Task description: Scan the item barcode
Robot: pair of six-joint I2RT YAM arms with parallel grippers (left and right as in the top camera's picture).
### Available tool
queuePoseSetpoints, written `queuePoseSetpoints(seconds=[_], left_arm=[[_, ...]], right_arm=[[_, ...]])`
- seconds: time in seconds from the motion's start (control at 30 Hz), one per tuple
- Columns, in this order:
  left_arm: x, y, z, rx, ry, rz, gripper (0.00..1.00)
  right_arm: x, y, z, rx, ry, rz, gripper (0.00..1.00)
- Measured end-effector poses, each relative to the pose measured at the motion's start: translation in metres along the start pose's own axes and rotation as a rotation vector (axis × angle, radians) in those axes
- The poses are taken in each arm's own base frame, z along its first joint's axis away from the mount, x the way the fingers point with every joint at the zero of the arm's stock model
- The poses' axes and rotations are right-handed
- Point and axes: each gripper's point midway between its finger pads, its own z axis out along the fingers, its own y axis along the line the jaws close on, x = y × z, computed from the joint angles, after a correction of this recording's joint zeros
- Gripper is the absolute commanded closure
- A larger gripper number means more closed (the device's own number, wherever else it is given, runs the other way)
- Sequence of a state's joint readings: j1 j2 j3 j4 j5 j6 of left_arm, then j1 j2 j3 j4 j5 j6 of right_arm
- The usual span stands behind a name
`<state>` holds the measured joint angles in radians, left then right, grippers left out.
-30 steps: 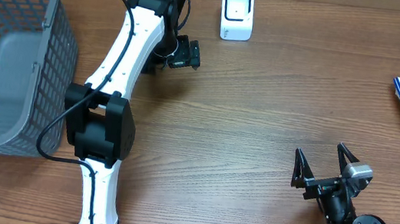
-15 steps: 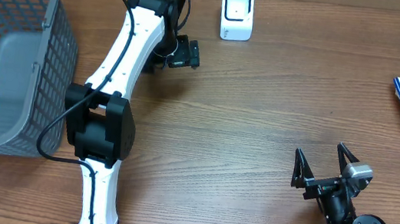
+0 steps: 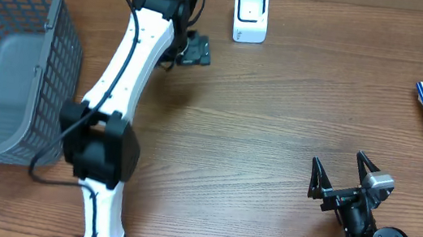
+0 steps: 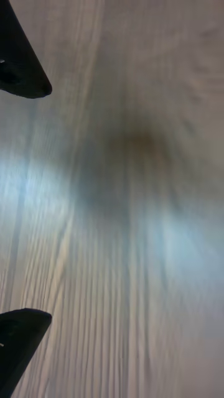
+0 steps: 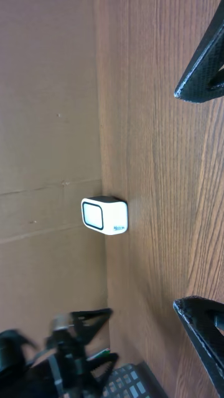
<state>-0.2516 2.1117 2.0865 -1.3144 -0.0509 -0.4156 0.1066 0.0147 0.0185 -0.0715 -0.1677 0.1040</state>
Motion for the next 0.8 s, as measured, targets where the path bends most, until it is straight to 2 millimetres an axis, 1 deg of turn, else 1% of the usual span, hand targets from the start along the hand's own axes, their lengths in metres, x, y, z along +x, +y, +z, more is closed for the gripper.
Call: queuePoseSetpoints(seconds=[0.07,0.13,0.2,0.27,0.33,0.47,0.53,0.57,0.63,0.7,0.8], left_arm=[[-0.003,-0.014,-0.029,0.031,-0.080,0.064,0.00],[0.000,-0.027,-0.061,0.057,-0.158,0.150,0.01],[0.007,-0.035,-0.087,0.073,-0.216,0.228,0.01],[0.017,-0.037,-0.103,0.085,-0.257,0.285,0.00],[0.024,-0.032,-0.109,0.088,-0.289,0.311,0.00],[0.037,-0.019,-0.101,0.091,-0.341,0.326,0.00],[0.047,-0.012,-0.094,0.091,-0.358,0.331,0.01],[0.057,-0.006,-0.090,0.090,-0.358,0.337,0.01],[0.070,0.001,-0.089,0.095,-0.378,0.349,0.01],[0.083,0.009,-0.092,0.104,-0.416,0.361,0.00],[0.096,0.018,-0.105,0.130,-0.524,0.382,0.01]], right_arm=[[0.000,0.000,0.000,0.000,0.000,0.000,0.00],[0.000,0.000,0.000,0.000,0.000,0.000,0.00],[0.000,0.000,0.000,0.000,0.000,0.000,0.00],[0.000,0.000,0.000,0.000,0.000,0.000,0.00],[0.000,0.000,0.000,0.000,0.000,0.000,0.00],[0.000,0.000,0.000,0.000,0.000,0.000,0.00],[0.000,0.000,0.000,0.000,0.001,0.000,0.00],[0.000,0.000,0.000,0.001,0.001,0.000,0.00],[0.000,0.000,0.000,0.000,0.000,0.000,0.00],[0.000,0.000,0.000,0.000,0.000,0.000,0.00],[0.000,0.000,0.000,0.000,0.000,0.000,0.00]])
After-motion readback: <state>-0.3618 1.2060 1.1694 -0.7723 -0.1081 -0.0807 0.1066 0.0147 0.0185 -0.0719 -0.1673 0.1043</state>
